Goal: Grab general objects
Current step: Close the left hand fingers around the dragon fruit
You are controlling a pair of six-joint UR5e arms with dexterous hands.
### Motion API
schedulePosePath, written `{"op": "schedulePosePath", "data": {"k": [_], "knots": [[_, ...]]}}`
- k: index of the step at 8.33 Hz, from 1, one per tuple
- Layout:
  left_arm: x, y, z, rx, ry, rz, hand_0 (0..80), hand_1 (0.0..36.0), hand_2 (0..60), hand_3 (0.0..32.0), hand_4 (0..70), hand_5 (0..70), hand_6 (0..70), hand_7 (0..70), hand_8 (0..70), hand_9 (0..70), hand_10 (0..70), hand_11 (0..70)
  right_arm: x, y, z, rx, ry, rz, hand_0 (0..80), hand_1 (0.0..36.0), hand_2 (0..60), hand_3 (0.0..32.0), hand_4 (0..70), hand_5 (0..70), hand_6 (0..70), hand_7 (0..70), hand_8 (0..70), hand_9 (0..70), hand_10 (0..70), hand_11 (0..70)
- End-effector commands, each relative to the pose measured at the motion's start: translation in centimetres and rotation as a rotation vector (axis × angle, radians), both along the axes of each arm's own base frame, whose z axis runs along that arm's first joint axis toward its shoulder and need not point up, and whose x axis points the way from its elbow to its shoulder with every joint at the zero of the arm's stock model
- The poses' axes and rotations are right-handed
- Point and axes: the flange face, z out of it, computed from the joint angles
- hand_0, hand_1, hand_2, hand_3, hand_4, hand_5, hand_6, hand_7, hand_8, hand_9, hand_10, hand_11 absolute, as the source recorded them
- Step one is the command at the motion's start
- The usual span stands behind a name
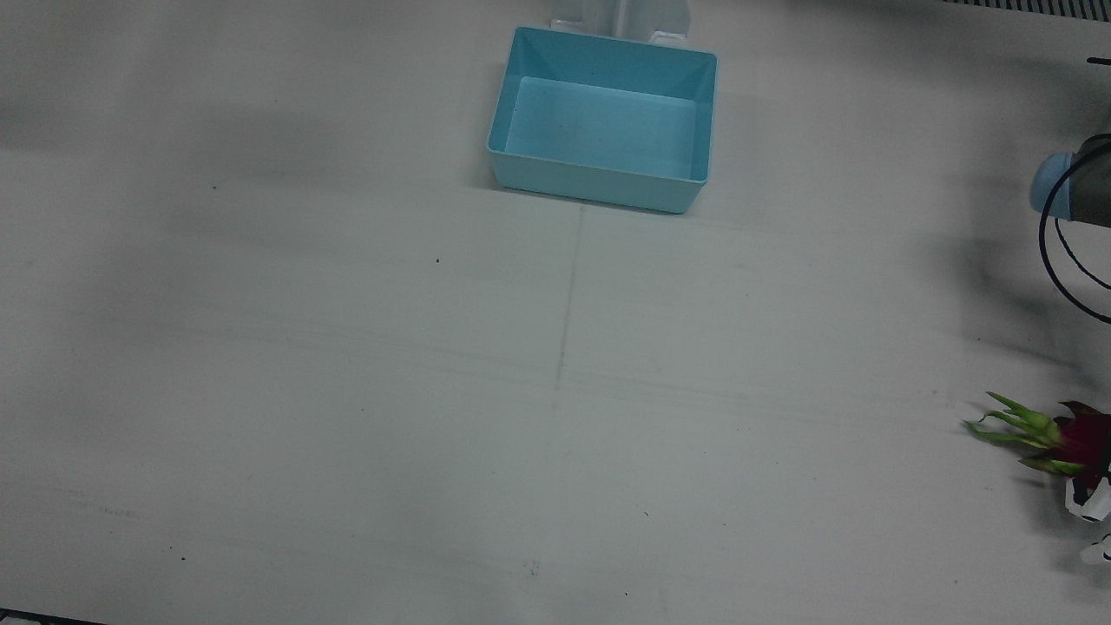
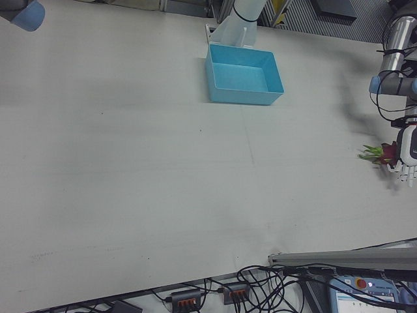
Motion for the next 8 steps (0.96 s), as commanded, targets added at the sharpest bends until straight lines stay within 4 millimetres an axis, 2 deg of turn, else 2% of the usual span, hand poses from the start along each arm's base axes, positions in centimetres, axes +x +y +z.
{"op": "schedulePosePath", "data": {"k": [1, 3, 4, 6, 7, 8], "knots": [[0.5, -0.31, 0.63, -0.005, -0.003, 0.005, 80.0, 36.0, 60.0, 1.6, 0.0, 70.0, 0.0, 29.3, 0.0, 4.4, 10.3, 21.0, 0.0, 0.0, 0.0, 0.0, 0.0, 0.0, 0.0, 0.0, 0.0, 0.0, 0.0, 0.0, 0.0, 0.0, 0.0, 0.0, 0.0, 0.0], [0.83, -0.69, 0.97, -0.009, -0.006, 0.007, 80.0, 36.0, 60.0, 1.8, 0.0, 70.0, 0.0, 28.2, 0.0, 4.2, 11.3, 22.3, 0.0, 0.0, 0.0, 0.0, 0.0, 0.0, 0.0, 0.0, 0.0, 0.0, 0.0, 0.0, 0.0, 0.0, 0.0, 0.0, 0.0, 0.0], [0.81, -0.65, 1.03, -0.008, -0.005, 0.007, 80.0, 36.0, 60.0, 0.0, 0.0, 70.0, 0.0, 29.9, 0.0, 4.5, 13.2, 25.1, 0.0, 0.02, 0.07, -0.002, 0.0, 0.0, 0.0, 0.0, 0.0, 0.0, 0.0, 0.0, 0.0, 0.0, 0.0, 0.0, 0.0, 0.0], [0.82, -0.67, 1.02, -0.007, -0.004, 0.007, 80.0, 36.0, 60.0, 0.0, 0.0, 70.0, 0.0, 43.8, 0.0, 7.3, 20.4, 35.6, 0.0, 0.0, 0.0, 0.0, 0.0, 0.0, 0.0, 0.0, 0.0, 0.0, 0.0, 0.0, 0.0, 0.0, 0.0, 0.0, 0.0, 0.0], [0.81, -0.65, 1.09, -0.008, -0.005, 0.007, 80.0, 36.0, 60.0, 0.0, 0.0, 70.0, 0.0, 54.1, 0.0, 9.4, 21.9, 37.9, 0.0, 0.0, 0.0, 0.0, 0.0, 0.0, 0.0, 0.0, 0.0, 0.0, 0.0, 0.0, 0.0, 0.0, 0.0, 0.0, 0.0, 0.0], [0.83, -0.71, 1.14, -0.008, -0.005, 0.005, 80.0, 36.0, 60.0, 0.0, 0.0, 70.0, 4.9, 66.2, 0.2, 11.8, 21.8, 37.4, 0.0, 0.0, 0.0, 0.0, 0.0, 0.0, 0.0, 0.0, 0.0, 0.0, 0.0, 0.0, 0.0, 0.0, 0.0, 0.0, 0.0, 0.0]]}}
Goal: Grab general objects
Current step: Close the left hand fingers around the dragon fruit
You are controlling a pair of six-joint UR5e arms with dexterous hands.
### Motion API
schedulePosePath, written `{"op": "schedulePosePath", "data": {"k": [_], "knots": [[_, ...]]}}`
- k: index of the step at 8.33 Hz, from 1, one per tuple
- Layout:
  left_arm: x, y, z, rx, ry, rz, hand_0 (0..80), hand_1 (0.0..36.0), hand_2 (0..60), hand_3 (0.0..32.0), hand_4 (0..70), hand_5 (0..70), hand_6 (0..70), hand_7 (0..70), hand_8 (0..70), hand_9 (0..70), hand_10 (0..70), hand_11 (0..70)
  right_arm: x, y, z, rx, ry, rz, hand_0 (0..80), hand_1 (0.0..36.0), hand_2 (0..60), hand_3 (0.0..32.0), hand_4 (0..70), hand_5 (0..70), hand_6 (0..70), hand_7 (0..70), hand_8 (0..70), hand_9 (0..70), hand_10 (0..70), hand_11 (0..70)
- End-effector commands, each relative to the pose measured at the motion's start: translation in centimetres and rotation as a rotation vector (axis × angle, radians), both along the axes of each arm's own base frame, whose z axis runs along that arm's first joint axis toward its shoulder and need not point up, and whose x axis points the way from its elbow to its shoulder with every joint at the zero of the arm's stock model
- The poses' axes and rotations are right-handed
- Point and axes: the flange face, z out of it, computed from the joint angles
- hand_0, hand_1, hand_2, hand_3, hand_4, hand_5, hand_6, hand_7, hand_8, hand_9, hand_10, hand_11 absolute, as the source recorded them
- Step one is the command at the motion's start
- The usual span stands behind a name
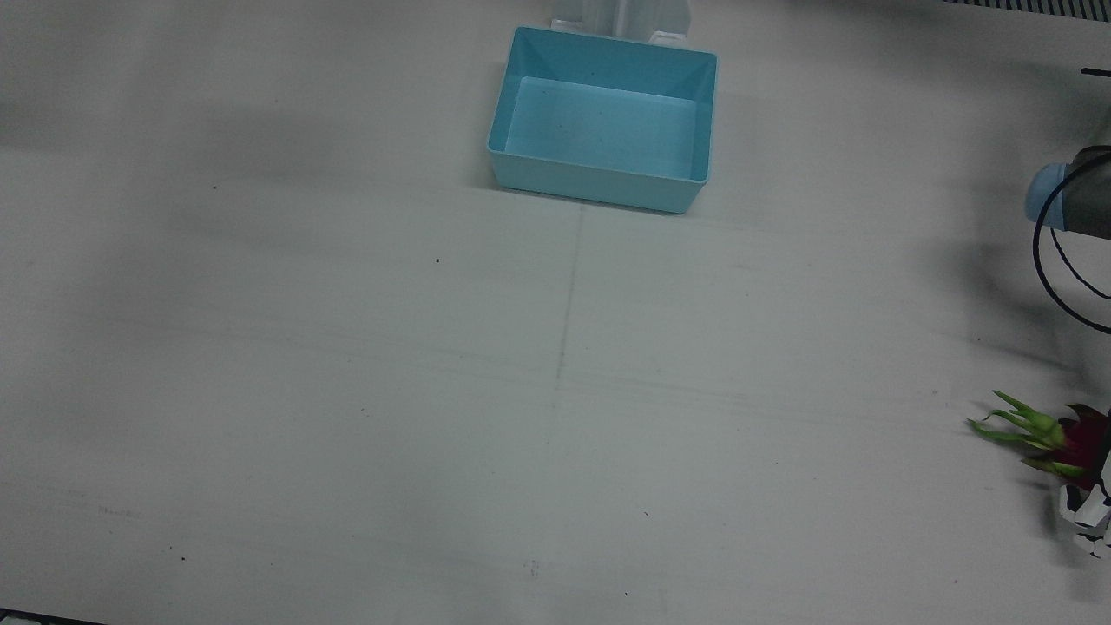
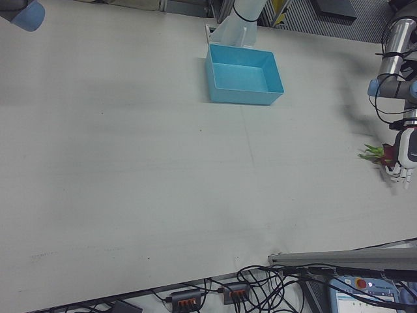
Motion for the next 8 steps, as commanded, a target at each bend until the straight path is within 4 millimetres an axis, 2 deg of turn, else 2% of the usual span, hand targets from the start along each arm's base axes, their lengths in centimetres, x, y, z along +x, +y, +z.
{"op": "schedulePosePath", "data": {"k": [1, 2, 4, 5, 6, 7, 8], "knots": [[0.0, -0.05, 0.24, -0.001, -0.001, -0.003, 80.0, 36.0, 60.0, 0.0, 1.3, 70.0, 15.6, 70.0, 2.1, 13.9, 21.9, 37.3, 0.0, 0.0, -0.01, 0.0, 0.0, 0.0, 0.0, 0.0, 0.0, 0.0, 0.0, 0.0, 0.0, 0.0, 0.0, 0.0, 0.0, 0.0], [-0.1, -0.06, 0.38, -0.003, -0.004, -0.012, 80.0, 36.0, 60.0, 0.0, 11.7, 70.0, 25.4, 70.0, 4.0, 15.9, 21.9, 36.9, 0.0, 0.0, -0.01, 0.0, 0.0, 0.0, 0.0, 0.0, 0.0, 0.0, 0.0, 0.0, 0.0, 0.0, 0.0, 0.0, 0.0, 0.0], [0.04, 0.02, 0.53, -0.007, -0.005, -0.009, 80.0, 36.0, 60.0, 0.0, 36.8, 70.0, 57.8, 70.0, 10.5, 18.6, 22.9, 38.0, 0.0, 0.0, -0.01, 0.0, 0.0, 0.0, 0.0, 0.0, 0.0, 0.0, 0.0, 0.0, 0.0, 0.0, 0.0, 0.0, 0.0, 0.0], [0.01, -0.08, 0.45, -0.005, -0.004, -0.011, 80.0, 36.0, 60.0, 0.0, 46.6, 70.0, 69.6, 70.0, 12.9, 18.6, 26.8, 43.0, 0.0, 0.0, -0.01, 0.0, 0.0, 0.0, 0.0, 0.0, 0.0, 0.0, 0.0, 0.0, 0.0, 0.0, 0.0, 0.0, 0.0, 0.0], [0.03, -0.14, 0.38, -0.005, -0.004, -0.012, 80.0, 36.0, 60.0, 0.0, 65.0, 70.0, 70.0, 70.0, 14.9, 18.6, 28.8, 45.0, 0.0, 0.0, -0.01, 0.0, 0.0, 0.0, 0.0, 0.0, 0.0, 0.0, 0.0, 0.0, 0.0, 0.0, 0.0, 0.0, 0.0, 0.0], [0.05, -0.18, 0.32, -0.006, -0.005, -0.012, 80.0, 36.0, 60.0, 0.0, 70.0, 70.0, 70.0, 70.0, 18.7, 19.1, 32.6, 49.6, 0.0, 0.0, -0.01, 0.0, 0.0, 0.0, 0.0, 0.0, 0.0, 0.0, 0.0, 0.0, 0.0, 0.0, 0.0, 0.0, 0.0, 0.0], [0.04, -0.18, 0.32, -0.006, -0.005, -0.014, 80.0, 36.0, 60.0, 0.0, 70.0, 70.0, 70.0, 70.0, 27.7, 29.2, 39.9, 58.7, 0.0, 0.0, -0.01, 0.0, 0.0, 0.0, 0.0, 0.0, 0.0, 0.0, 0.0, 0.0, 0.0, 0.0, 0.0, 0.0, 0.0, 0.0]]}}
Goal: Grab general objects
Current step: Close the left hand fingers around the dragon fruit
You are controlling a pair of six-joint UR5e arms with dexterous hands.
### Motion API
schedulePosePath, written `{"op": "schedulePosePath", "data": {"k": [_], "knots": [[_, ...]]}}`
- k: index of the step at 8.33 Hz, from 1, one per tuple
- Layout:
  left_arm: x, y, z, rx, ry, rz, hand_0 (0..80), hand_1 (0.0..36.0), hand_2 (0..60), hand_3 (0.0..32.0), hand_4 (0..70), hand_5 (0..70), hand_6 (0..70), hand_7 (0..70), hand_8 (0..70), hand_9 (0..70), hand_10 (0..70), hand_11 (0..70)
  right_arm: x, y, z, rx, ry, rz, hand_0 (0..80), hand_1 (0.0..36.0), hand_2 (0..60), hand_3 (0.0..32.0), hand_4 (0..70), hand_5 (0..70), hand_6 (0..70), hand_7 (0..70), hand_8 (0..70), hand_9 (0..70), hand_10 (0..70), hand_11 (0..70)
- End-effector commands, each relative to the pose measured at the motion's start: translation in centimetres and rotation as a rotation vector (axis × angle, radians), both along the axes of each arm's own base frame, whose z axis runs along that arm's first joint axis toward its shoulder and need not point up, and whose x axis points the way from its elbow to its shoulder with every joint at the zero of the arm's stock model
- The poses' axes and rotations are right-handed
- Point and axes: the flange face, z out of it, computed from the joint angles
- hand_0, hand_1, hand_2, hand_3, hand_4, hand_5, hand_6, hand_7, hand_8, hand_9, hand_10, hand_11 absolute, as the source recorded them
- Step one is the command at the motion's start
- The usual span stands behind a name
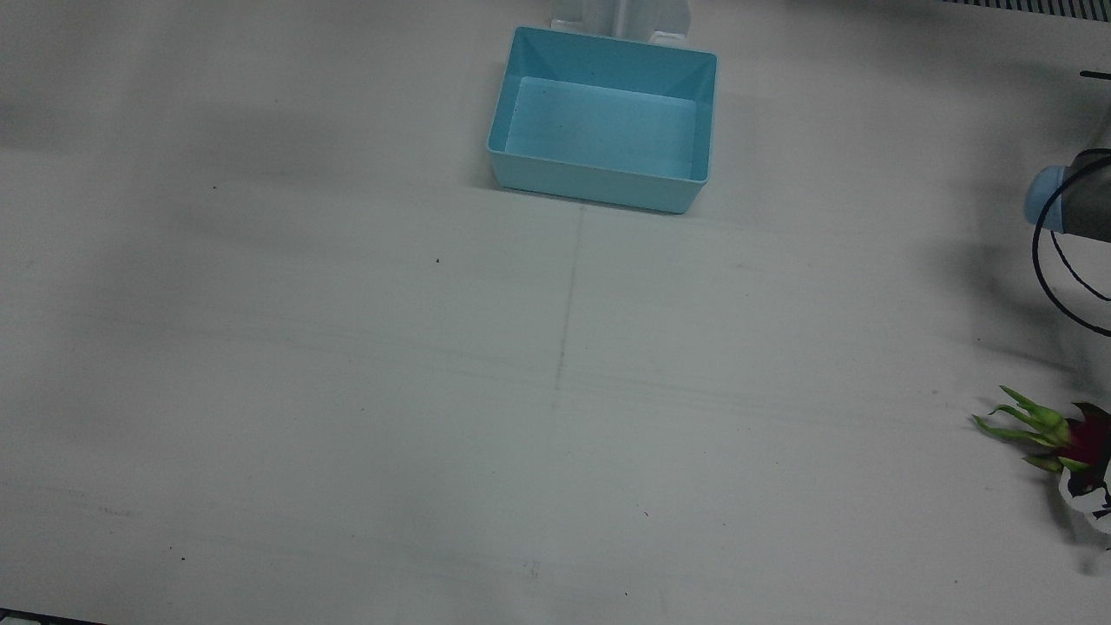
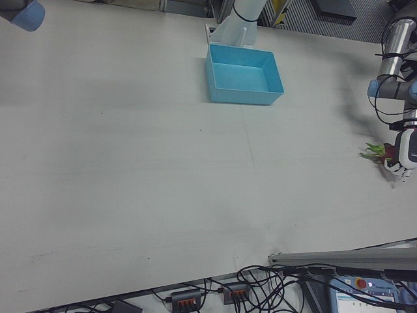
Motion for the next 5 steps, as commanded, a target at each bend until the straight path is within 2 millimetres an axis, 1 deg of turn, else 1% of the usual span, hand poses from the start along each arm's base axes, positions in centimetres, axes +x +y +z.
{"op": "schedulePosePath", "data": {"k": [1, 2, 3, 4, 5], "knots": [[0.0, -0.06, -0.07, 0.0, -0.001, -0.002, 80.0, 36.0, 60.0, 0.0, 70.0, 70.0, 70.0, 70.0, 37.5, 42.2, 46.4, 68.0, 0.0, 0.0, 0.0, 0.0, 0.0, 0.0, 0.0, 0.0, 0.0, 0.0, 0.0, 0.0, 0.0, 0.0, 0.0, 0.0, 0.0, 0.0], [-0.04, -0.01, 0.0, 0.0, -0.001, -0.004, 80.0, 36.0, 60.0, 0.0, 70.0, 70.0, 70.0, 70.0, 49.9, 60.3, 57.5, 70.0, 0.0, 0.0, 0.0, 0.0, 0.0, 0.0, 0.0, 0.0, 0.0, 0.0, 0.0, 0.0, 0.0, 0.0, 0.0, 0.0, 0.0, 0.0], [-0.03, -0.03, -0.01, 0.001, 0.0, -0.004, 80.0, 36.0, 60.0, 0.0, 70.0, 70.0, 70.0, 70.0, 64.3, 70.0, 68.2, 70.0, 0.0, 0.0, 0.0, 0.0, 0.0, 0.0, 0.0, 0.0, 0.0, 0.0, 0.0, 0.0, 0.0, 0.0, 0.0, 0.0, 0.0, 0.0], [-0.07, -0.12, -0.25, 0.007, 0.004, -0.005, 80.0, 36.0, 60.0, 0.0, 70.0, 70.0, 70.0, 70.0, 70.0, 70.0, 70.0, 70.0, 0.07, 0.02, 0.0, 0.0, 0.0, 0.002, 0.0, 0.0, 0.0, 0.0, 0.0, 0.0, 0.0, 0.0, 0.0, 0.0, 0.0, 0.0], [-0.23, -0.17, -0.36, 0.011, 0.01, -0.009, 80.0, 36.0, 60.0, 0.0, 70.0, 70.0, 70.0, 70.0, 70.0, 70.0, 70.0, 70.0, 0.0, 0.0, 0.0, 0.0, 0.0, 0.0, 0.0, 0.0, 0.0, 0.0, 0.0, 0.0, 0.0, 0.0, 0.0, 0.0, 0.0, 0.0]]}}
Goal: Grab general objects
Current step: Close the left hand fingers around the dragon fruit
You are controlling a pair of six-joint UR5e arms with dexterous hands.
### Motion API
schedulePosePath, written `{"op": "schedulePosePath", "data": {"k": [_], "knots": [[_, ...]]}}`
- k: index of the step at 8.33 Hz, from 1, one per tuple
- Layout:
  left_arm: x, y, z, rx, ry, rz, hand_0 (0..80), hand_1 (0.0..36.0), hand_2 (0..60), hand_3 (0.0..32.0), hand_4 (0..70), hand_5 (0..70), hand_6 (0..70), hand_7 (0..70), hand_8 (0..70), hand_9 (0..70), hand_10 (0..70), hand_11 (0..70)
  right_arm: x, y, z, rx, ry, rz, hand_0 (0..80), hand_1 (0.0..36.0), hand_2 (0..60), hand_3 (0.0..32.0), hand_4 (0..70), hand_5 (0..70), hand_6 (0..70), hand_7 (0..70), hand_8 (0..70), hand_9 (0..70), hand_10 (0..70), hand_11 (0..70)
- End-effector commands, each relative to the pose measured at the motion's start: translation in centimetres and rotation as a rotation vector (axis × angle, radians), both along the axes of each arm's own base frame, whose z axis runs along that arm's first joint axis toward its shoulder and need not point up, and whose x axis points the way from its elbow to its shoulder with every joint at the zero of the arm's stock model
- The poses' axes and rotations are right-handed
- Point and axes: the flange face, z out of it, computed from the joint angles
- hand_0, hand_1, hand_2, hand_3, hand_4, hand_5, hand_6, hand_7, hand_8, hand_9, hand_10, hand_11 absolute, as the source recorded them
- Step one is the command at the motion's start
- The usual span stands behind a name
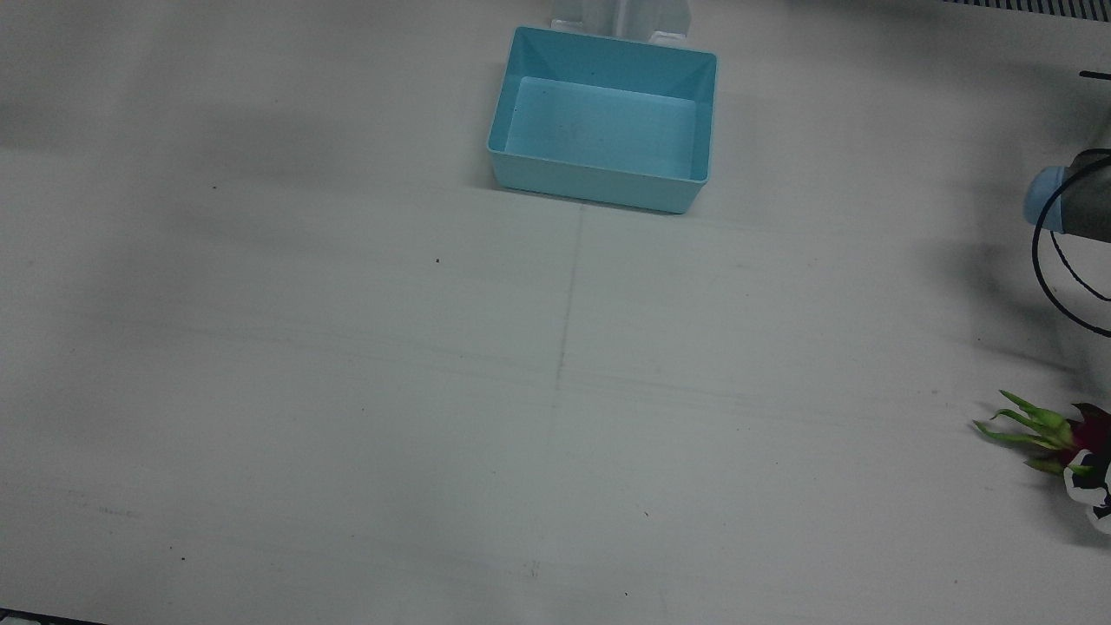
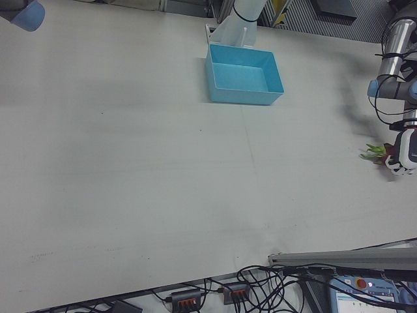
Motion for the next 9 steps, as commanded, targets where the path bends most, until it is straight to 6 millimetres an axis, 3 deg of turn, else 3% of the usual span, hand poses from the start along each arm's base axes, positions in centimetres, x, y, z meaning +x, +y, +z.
{"op": "schedulePosePath", "data": {"k": [1, 2, 4, 6, 7, 8, 9], "knots": [[-0.1, -0.2, -0.3, 0.016, 0.015, -0.005, 80.0, 36.0, 60.0, 0.0, 70.0, 70.0, 70.0, 70.0, 70.0, 70.0, 70.0, 70.0, 0.0, 0.0, 0.0, 0.0, 0.0, 0.0, 0.0, 0.0, 0.0, 0.0, 0.0, 0.0, 0.0, 0.0, 0.0, 0.0, 0.0, 0.0], [-0.2, -0.3, -0.5, 0.022, 0.028, -0.005, 80.0, 36.0, 60.0, 0.0, 70.0, 70.0, 70.0, 70.0, 70.0, 70.0, 70.0, 70.0, 0.1, 0.0, 0.0, 0.0, 0.0, 0.001, 0.0, 0.0, 0.0, 0.0, 0.0, 0.0, 0.0, 0.0, 0.0, 0.0, 0.0, 0.0], [0.0, -0.3, -4.0, 0.058, 0.119, 0.011, 80.0, 36.0, 60.0, 0.0, 70.0, 70.0, 70.0, 70.0, 70.0, 70.0, 70.0, 70.0, 0.0, 0.0, 0.0, 0.0, 0.0, 0.0, 0.0, 0.0, 0.0, 0.0, 0.0, 0.0, 0.0, 0.0, 0.0, 0.0, 0.0, 0.0], [0.1, 0.2, -10.7, 0.092, 0.206, 0.083, 80.0, 36.0, 60.0, 0.0, 70.0, 70.0, 70.0, 70.0, 70.0, 70.0, 70.0, 70.0, 0.0, 0.0, 0.1, -0.002, 0.0, 0.0, 0.0, 0.0, 0.0, 0.0, 0.0, 0.0, 0.0, 0.0, 0.0, 0.0, 0.0, 0.0], [0.2, 0.6, -13.0, 0.106, 0.222, 0.138, 80.0, 36.0, 60.0, 0.0, 70.0, 70.0, 70.0, 70.0, 70.0, 70.0, 70.0, 70.0, 0.0, 0.0, 0.1, -0.002, 0.0, 0.0, 0.0, 0.0, 0.0, 0.0, 0.0, 0.0, 0.0, 0.0, 0.0, 0.0, 0.0, 0.0], [-0.7, 0.9, -14.7, 0.11, 0.236, 0.204, 80.0, 36.0, 60.0, 0.0, 70.0, 70.0, 70.0, 70.0, 70.0, 70.0, 70.0, 70.0, 0.0, 0.0, 0.1, -0.002, 0.0, 0.0, 0.0, 0.0, 0.0, 0.0, 0.0, 0.0, 0.0, 0.0, 0.0, 0.0, 0.0, 0.0], [-3.3, 0.5, -16.7, 0.115, 0.302, 0.251, 80.0, 36.0, 60.0, 0.0, 70.0, 70.0, 70.0, 70.0, 70.0, 70.0, 70.0, 70.0, 0.0, 0.0, 0.1, -0.002, 0.0, 0.0, 0.0, 0.0, 0.0, 0.0, 0.0, 0.0, 0.0, 0.0, 0.0, 0.0, 0.0, 0.0]]}}
